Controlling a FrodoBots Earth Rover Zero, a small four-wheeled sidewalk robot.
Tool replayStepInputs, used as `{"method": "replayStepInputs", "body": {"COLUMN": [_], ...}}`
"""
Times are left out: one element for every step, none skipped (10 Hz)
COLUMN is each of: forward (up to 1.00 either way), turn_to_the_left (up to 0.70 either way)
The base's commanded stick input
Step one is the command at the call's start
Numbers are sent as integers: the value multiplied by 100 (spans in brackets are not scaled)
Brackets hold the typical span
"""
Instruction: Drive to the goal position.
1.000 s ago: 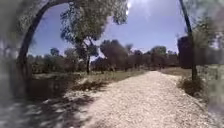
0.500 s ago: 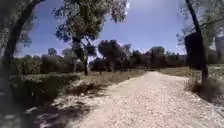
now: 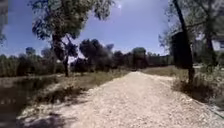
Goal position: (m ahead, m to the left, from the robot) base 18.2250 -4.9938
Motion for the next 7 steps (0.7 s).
{"method": "replayStepInputs", "body": {"forward": [85,85,85,85,85,85,85], "turn_to_the_left": [0,0,0,0,0,0,0]}}
